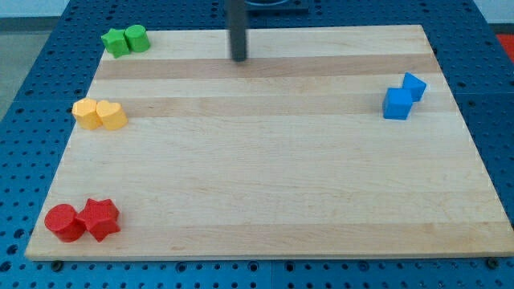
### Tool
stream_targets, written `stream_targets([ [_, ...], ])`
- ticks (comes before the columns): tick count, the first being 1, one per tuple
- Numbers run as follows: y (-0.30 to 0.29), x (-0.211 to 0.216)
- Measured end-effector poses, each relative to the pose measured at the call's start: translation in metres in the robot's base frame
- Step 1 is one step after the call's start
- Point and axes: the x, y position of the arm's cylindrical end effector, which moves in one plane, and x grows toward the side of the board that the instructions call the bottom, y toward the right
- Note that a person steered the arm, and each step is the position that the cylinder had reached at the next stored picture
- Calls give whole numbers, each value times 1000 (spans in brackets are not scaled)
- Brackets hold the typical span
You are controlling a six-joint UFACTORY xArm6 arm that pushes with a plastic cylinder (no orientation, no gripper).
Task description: Push the green blocks towards the center of the board
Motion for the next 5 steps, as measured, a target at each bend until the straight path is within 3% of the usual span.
stream_targets([
  [2, -206, 43],
  [4, -208, 38],
  [5, -180, 35],
])
